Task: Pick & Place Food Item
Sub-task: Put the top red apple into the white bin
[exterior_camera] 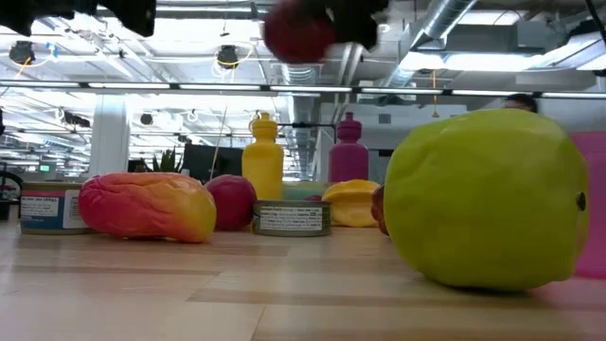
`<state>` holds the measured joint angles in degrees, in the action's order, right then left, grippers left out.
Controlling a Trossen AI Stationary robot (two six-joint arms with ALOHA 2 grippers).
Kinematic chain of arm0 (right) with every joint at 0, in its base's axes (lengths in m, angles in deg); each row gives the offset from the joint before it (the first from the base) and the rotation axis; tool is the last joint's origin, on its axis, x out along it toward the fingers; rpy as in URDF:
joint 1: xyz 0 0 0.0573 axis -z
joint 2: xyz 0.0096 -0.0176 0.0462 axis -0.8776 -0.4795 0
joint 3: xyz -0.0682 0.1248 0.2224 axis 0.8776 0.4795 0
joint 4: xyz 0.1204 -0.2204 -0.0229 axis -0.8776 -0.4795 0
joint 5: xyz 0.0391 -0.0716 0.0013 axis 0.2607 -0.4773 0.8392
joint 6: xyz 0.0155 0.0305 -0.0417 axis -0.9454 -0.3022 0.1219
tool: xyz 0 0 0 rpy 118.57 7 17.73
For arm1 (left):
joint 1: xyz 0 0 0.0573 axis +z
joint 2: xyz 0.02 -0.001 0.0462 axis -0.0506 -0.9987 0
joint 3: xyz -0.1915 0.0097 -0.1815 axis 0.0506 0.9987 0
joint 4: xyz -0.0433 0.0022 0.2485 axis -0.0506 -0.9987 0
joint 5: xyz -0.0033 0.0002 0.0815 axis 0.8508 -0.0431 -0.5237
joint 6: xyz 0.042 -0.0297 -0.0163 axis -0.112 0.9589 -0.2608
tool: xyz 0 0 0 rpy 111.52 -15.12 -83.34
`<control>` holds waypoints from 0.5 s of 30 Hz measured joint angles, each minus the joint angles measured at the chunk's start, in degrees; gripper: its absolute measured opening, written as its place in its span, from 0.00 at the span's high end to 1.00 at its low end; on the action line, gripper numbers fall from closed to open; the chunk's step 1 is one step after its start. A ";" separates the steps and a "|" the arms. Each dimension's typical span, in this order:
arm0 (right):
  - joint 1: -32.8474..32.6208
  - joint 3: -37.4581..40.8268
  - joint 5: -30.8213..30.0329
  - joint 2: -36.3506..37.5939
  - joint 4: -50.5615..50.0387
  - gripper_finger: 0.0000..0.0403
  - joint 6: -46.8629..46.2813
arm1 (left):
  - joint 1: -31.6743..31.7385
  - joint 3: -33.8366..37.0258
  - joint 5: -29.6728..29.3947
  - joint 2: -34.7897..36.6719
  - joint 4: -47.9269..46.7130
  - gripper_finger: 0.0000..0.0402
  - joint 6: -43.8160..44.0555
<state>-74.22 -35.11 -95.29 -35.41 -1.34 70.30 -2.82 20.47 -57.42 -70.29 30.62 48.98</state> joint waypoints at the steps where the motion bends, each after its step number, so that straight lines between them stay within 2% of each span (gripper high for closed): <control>1: -0.59 0.00 0.01 -0.62 4.67 0.41 1.92 | 0.00 -0.02 -0.03 0.37 -1.39 0.23 0.80; 6: -2.18 -0.26 1.40 -5.82 23.90 0.41 9.95 | 0.00 0.27 -0.26 0.98 -3.52 0.23 5.19; 9: -2.07 -2.18 2.52 -10.21 28.45 0.41 11.65 | 0.00 1.86 -0.93 0.00 2.29 0.23 6.56; 15: -2.00 -7.08 2.54 -15.20 28.96 0.41 13.37 | 0.00 5.46 -2.33 -3.41 11.15 0.20 6.89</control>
<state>-76.22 -42.19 -92.74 -50.61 27.62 83.67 -2.82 25.92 -59.75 -73.70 41.77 55.87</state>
